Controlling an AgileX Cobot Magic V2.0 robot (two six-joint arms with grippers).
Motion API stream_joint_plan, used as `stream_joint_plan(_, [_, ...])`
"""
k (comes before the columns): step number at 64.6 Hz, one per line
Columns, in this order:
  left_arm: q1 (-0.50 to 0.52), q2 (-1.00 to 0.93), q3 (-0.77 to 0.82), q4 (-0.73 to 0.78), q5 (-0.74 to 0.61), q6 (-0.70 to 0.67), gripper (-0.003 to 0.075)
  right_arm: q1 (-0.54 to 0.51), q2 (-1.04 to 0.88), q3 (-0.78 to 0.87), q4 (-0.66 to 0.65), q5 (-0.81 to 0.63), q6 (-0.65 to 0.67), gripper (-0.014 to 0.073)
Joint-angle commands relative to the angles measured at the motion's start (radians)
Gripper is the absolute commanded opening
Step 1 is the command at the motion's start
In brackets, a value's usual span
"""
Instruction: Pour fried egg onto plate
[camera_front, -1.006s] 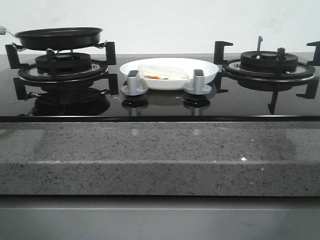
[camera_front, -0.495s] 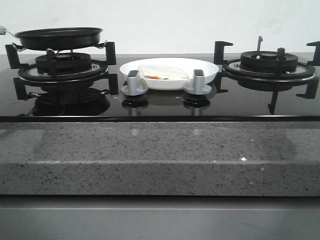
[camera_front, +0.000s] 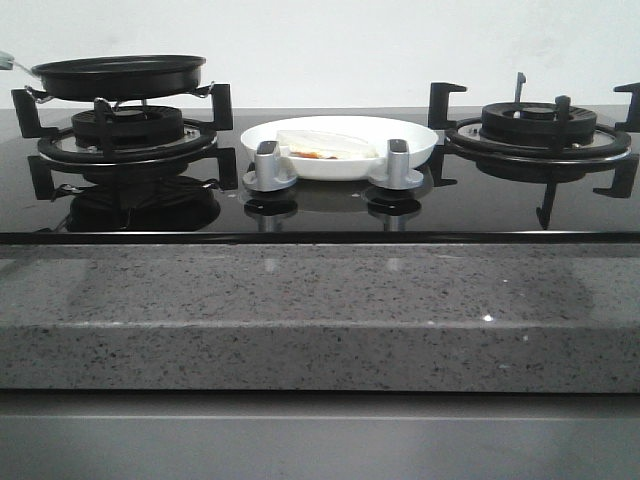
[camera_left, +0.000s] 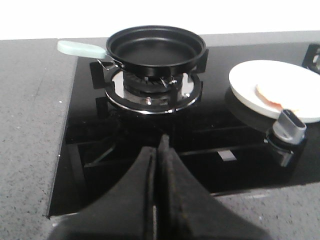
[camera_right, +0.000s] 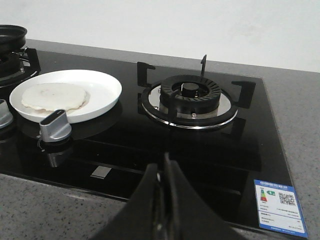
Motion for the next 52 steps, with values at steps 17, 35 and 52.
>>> stream_joint_plan(17, [-0.002,-0.063,0.035,0.046,-0.133,-0.058,-0.0019,-0.005,0.006,-0.028,-0.013,-0.087,0.001,-0.0060])
stream_joint_plan(35, [0.155,-0.314,0.233,0.046,-0.133,-0.058,-0.0019,-0.005,0.006,-0.028,-0.013,-0.087,0.001,-0.0060])
stream_joint_plan(52, [0.233,-0.471,0.405,0.046,-0.136,-0.058,-0.0019,-0.005,0.006,-0.028,-0.013,-0.087,0.001,-0.0060])
